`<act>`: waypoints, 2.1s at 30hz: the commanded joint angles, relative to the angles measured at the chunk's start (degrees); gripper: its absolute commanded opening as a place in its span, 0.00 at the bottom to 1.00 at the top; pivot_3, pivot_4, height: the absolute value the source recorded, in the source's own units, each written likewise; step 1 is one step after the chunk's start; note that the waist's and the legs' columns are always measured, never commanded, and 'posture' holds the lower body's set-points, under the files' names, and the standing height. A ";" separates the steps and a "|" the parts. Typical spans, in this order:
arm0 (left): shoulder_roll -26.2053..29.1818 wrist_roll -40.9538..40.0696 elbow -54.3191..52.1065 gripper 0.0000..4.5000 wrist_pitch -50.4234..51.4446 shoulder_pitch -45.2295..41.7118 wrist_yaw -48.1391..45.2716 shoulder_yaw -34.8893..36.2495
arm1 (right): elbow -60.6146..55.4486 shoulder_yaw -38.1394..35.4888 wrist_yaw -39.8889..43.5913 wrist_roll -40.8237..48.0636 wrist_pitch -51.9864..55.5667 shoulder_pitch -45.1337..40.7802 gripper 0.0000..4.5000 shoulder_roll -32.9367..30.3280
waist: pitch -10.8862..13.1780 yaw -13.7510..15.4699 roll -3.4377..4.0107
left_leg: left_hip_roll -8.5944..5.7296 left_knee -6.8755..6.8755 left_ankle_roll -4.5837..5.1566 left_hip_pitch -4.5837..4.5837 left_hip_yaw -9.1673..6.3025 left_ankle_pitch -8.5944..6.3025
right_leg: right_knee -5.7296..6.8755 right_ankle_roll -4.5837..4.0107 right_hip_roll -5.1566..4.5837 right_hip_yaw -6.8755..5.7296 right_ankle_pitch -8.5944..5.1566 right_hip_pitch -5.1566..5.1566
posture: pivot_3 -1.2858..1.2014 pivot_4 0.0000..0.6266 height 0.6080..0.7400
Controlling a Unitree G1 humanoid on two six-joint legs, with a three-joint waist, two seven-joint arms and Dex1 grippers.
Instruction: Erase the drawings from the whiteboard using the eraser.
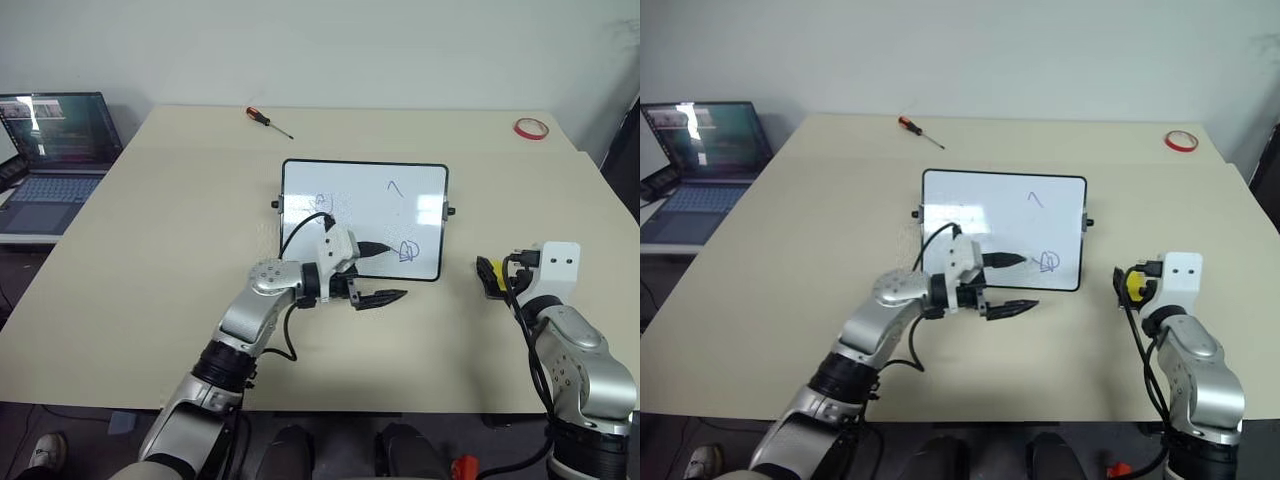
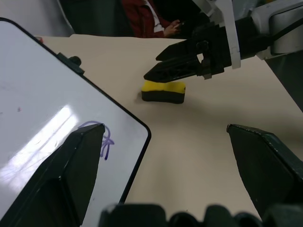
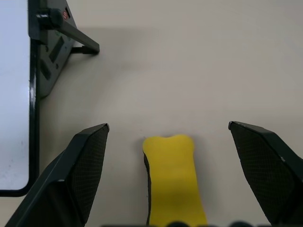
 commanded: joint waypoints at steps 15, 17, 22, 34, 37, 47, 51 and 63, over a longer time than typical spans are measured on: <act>-2.29 2.85 1.15 1.00 -3.80 -0.60 -1.39 -1.73 | 2.06 0.55 -0.81 1.98 2.15 0.43 0.99 0.64 | -0.01 -0.03 0.01 | 0.00 0.03 0.02 -0.13 0.12 0.01 | 0.21 0.00 0.00 0.15 0.00 -0.28 | 0.52 0.24 1.00; -2.32 3.00 0.98 1.00 -3.87 -0.39 -1.43 -1.70 | 2.19 0.81 -0.65 1.84 1.87 0.62 0.99 0.41 | -0.01 -0.02 0.01 | -0.01 0.04 0.02 -0.13 0.13 0.02 | 0.25 0.00 0.00 0.16 0.00 -0.29 | 0.52 0.24 1.00; -2.37 3.00 0.25 1.00 -3.52 -0.01 -1.45 -1.62 | 2.39 0.84 -0.78 1.79 1.71 0.59 0.99 0.42 | -0.01 -0.02 0.01 | -0.01 0.06 0.04 -0.12 0.14 0.03 | 0.32 0.00 0.00 0.17 0.00 -0.31 | 0.52 0.24 1.00; -2.23 2.82 -0.61 1.00 -2.96 0.18 -1.40 -1.46 | 3.41 1.06 -1.49 1.63 1.43 0.57 0.99 0.64 | -0.01 -0.02 0.01 | -0.01 0.06 0.05 -0.12 0.14 0.04 | 0.35 0.00 0.00 0.17 0.00 -0.32 | 0.52 0.24 1.00; -2.11 2.80 -0.91 1.00 -2.88 0.37 -1.40 -1.45 | 3.53 1.11 -1.70 1.66 1.36 0.62 0.99 0.70 | -0.01 -0.02 0.01 | -0.01 0.07 0.05 -0.12 0.14 0.04 | 0.35 0.00 0.00 0.17 0.00 -0.32 | 0.52 0.24 1.00; -2.08 2.82 -1.20 1.00 -2.61 0.42 -1.12 -1.36 | 7.28 0.65 -2.05 1.38 -0.82 -2.32 0.99 -0.18 | -0.01 -0.03 0.02 | -0.01 0.09 0.06 -0.11 0.15 0.05 | 0.41 0.00 0.01 0.18 0.00 -0.33 | 0.52 0.24 1.00; -2.11 2.97 -0.94 1.00 -2.73 0.39 -0.99 -1.35 | 7.88 0.00 -2.09 1.52 -1.01 -2.89 0.99 -0.92 | -0.01 -0.02 0.02 | -0.01 0.08 0.07 -0.11 0.15 0.05 | 0.41 0.00 0.01 0.19 0.00 -0.33 | 0.52 0.24 1.00; -1.99 3.00 -0.77 1.00 -2.70 0.23 -0.82 -1.32 | 8.27 -0.79 -2.30 1.95 -1.16 -2.54 0.99 -0.77 | -0.01 -0.01 0.02 | -0.02 0.09 0.08 -0.12 0.16 0.06 | 0.42 0.00 0.00 0.19 0.00 -0.34 | 0.52 0.24 1.00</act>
